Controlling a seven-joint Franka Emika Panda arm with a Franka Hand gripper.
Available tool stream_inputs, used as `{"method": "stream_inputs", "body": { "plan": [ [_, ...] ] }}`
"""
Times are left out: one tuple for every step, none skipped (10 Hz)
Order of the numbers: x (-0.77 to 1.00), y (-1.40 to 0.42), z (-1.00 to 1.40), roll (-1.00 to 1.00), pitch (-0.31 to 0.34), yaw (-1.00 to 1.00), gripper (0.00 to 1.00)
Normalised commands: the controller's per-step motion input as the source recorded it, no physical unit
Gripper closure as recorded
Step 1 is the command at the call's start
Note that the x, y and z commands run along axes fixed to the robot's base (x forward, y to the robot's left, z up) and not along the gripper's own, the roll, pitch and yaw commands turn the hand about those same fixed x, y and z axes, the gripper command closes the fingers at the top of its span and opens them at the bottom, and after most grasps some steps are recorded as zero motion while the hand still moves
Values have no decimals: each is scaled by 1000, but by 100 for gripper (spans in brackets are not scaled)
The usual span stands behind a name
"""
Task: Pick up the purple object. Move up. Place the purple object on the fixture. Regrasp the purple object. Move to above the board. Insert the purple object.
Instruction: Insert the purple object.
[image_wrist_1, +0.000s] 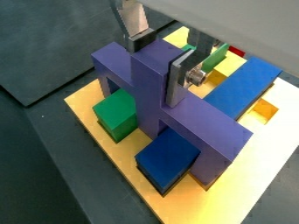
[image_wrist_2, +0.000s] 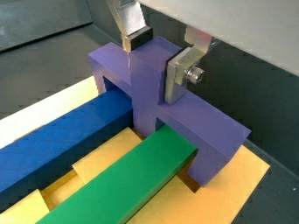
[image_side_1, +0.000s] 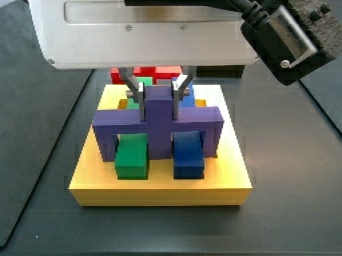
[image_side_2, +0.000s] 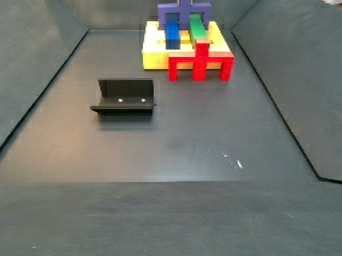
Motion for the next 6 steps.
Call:
{"method": "stream_inputs", "body": {
  "plan": [
    [0, 0, -160, 213, 0, 0, 100],
    [0, -71, 0, 230, 0, 0, 100],
    [0, -137, 0, 311, 0, 0, 100],
    [0, -174, 0, 356, 0, 0, 100],
    [0, -177, 0, 376, 0, 26, 100],
    [9, -123, -60, 370, 0, 9, 100]
  ]
}}
